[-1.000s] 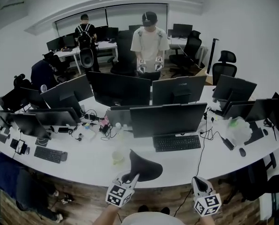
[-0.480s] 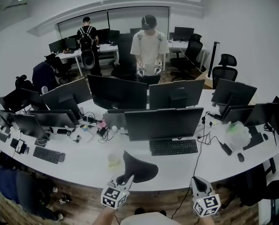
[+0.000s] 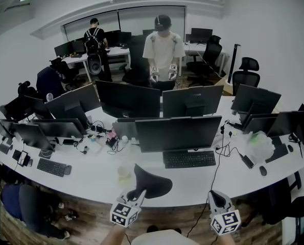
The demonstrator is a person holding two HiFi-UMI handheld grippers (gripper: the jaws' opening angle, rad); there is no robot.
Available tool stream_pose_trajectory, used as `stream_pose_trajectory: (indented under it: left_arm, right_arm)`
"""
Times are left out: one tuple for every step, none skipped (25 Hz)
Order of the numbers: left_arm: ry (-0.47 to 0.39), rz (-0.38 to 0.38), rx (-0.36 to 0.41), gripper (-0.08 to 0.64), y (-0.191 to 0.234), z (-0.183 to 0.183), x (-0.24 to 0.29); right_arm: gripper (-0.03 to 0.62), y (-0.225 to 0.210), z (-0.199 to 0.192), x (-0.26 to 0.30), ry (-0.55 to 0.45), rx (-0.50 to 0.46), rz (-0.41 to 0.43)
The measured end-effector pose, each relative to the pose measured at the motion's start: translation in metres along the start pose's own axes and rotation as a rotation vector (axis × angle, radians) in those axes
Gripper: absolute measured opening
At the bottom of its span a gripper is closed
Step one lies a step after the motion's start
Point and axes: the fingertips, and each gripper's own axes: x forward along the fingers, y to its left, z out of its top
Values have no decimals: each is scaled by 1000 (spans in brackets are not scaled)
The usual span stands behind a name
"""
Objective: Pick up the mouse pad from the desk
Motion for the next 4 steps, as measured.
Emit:
stream_pose_trajectory:
  left_arm:
    - [0,0,0,46,0,0,0]
    - [0,0,1,46,0,-1,-1]
    - [0,0,2,46,0,-2,-2]
    - [1,0,3,46,0,-2,-2]
  right_arm:
    - [11,0,0,0,0,-1,1]
    - [11,1,-1,-1,1,-1,2]
    - [11,2,-2,-1,1,-2,2]
    - [11,2,-3,-1,1,-3,3]
